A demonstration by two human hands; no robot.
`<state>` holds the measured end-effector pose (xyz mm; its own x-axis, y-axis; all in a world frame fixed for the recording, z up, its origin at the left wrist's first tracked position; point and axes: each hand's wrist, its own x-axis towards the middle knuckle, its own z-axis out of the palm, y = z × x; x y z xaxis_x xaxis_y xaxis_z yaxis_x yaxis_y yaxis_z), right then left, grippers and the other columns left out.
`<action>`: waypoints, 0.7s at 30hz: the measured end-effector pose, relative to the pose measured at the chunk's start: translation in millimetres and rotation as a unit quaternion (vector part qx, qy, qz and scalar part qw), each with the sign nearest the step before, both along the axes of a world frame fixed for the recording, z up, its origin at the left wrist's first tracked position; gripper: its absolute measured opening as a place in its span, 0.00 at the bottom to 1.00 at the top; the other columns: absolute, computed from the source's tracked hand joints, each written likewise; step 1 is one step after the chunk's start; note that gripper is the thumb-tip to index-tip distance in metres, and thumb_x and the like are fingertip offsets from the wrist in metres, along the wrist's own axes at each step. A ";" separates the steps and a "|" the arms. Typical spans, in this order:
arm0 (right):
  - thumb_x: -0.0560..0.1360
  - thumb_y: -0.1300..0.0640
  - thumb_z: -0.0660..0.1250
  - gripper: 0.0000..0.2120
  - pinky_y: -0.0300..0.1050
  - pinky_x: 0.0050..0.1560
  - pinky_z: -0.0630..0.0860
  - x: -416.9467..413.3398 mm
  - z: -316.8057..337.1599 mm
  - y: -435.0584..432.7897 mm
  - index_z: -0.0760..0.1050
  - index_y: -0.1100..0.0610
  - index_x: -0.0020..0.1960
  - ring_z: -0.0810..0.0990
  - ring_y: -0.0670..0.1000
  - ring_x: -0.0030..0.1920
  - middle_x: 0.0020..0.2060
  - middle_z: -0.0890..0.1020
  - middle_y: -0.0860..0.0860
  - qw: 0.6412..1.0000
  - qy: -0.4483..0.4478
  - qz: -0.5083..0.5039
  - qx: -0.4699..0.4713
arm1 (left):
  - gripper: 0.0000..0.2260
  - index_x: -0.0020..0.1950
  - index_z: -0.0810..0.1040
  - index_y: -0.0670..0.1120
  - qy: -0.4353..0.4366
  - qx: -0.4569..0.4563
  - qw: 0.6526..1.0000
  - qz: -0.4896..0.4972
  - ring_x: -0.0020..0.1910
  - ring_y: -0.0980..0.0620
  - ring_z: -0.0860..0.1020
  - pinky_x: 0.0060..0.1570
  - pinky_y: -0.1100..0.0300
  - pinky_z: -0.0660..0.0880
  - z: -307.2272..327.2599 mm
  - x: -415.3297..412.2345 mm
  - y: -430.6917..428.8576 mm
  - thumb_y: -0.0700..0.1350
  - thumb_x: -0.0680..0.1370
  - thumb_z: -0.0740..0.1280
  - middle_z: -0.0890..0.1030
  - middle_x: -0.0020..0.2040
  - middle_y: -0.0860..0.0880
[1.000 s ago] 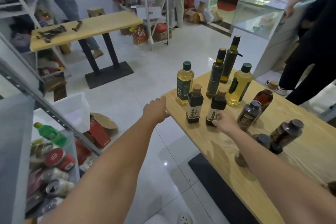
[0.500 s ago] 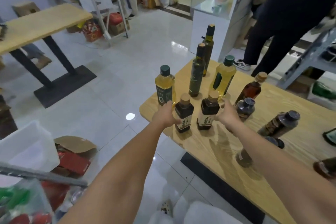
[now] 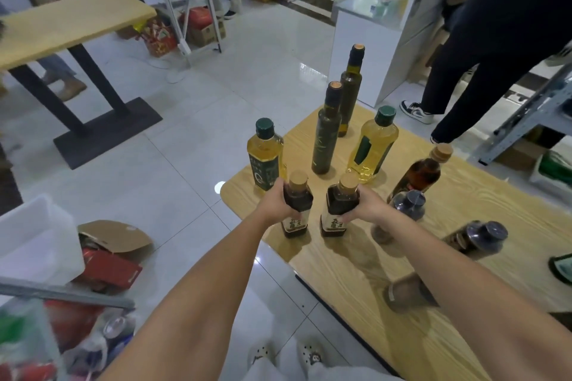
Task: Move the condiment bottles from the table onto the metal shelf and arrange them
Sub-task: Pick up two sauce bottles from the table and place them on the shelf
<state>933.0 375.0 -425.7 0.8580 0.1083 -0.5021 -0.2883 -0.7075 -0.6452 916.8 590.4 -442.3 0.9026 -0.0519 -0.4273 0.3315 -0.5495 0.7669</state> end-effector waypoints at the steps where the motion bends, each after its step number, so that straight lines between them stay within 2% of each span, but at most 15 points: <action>1: 0.62 0.64 0.78 0.38 0.50 0.66 0.64 2.8 0.1 -1.1 0.66 0.55 0.68 0.69 0.56 0.68 0.66 0.73 0.53 1.000 0.003 0.003 0.009 | 0.30 0.60 0.66 0.47 0.002 -0.018 1.000 0.018 0.58 0.47 0.74 0.57 0.52 0.73 0.4 1.9 -0.9 0.34 0.65 0.77 0.76 0.58 0.47; 3: 0.63 0.62 0.79 0.37 0.51 0.66 0.65 7.9 -2.8 -3.3 0.66 0.54 0.68 0.69 0.56 0.68 0.66 0.73 0.53 0.999 0.008 -0.002 0.032 | 0.27 0.58 0.68 0.46 0.005 -0.066 0.996 0.066 0.58 0.46 0.74 0.59 0.50 0.72 0.5 2.4 -2.8 0.33 0.65 0.76 0.76 0.56 0.47; 7: 0.64 0.56 0.79 0.38 0.54 0.65 0.67 12.0 -5.4 -5.8 0.66 0.54 0.69 0.69 0.56 0.68 0.67 0.73 0.53 0.997 -0.005 -0.021 0.072 | 0.25 0.58 0.71 0.46 -0.004 -0.143 0.979 0.142 0.58 0.48 0.73 0.56 0.54 0.70 -2.3 -5.5 -7.3 0.34 0.66 0.76 0.77 0.55 0.48; 10: 0.66 0.58 0.77 0.38 0.54 0.65 0.67 10.6 -9.1 -9.4 0.64 0.55 0.71 0.68 0.57 0.69 0.68 0.71 0.52 0.989 -0.009 -0.064 0.135 | 0.25 0.60 0.72 0.47 -0.004 -0.184 0.965 0.187 0.58 0.49 0.73 0.57 0.53 0.68 -2.4 -12.8 -5.2 0.37 0.67 0.76 0.78 0.57 0.49; 12: 0.67 0.57 0.76 0.34 0.54 0.65 0.67 11.3 -10.8 -14.4 0.66 0.54 0.69 0.69 0.57 0.68 0.67 0.72 0.54 0.978 0.000 -0.097 0.183 | 0.25 0.62 0.73 0.47 -0.010 -0.196 0.960 0.201 0.59 0.49 0.74 0.58 0.52 0.69 1.6 -17.3 1.9 0.40 0.68 0.77 0.79 0.58 0.49; 14: 0.67 0.54 0.76 0.27 0.53 0.63 0.70 13.5 -7.7 -17.5 0.70 0.52 0.63 0.73 0.55 0.64 0.63 0.75 0.53 0.967 0.012 -0.105 0.230 | 0.24 0.61 0.75 0.49 -0.027 -0.199 0.959 0.201 0.58 0.49 0.76 0.59 0.50 0.72 10.2 -22.3 13.4 0.43 0.67 0.77 0.80 0.57 0.49; 17: 0.69 0.53 0.73 0.27 0.48 0.56 0.72 17.7 5.6 -11.7 0.71 0.57 0.65 0.77 0.53 0.58 0.58 0.79 0.53 0.949 0.022 -0.106 0.297 | 0.21 0.60 0.76 0.49 -0.067 -0.209 0.952 0.211 0.56 0.49 0.79 0.51 0.54 0.76 29.8 -31.1 32.7 0.43 0.68 0.76 0.81 0.55 0.48; 21: 0.71 0.49 0.70 0.22 0.46 0.48 0.74 20.5 34.0 19.7 0.74 0.57 0.62 0.81 0.53 0.52 0.51 0.83 0.54 0.941 0.006 -0.044 0.336 | 0.18 0.62 0.74 0.45 -0.117 -0.257 0.915 0.288 0.54 0.47 0.79 0.44 0.54 0.76 68.8 -48.3 53.7 0.44 0.73 0.71 0.80 0.55 0.45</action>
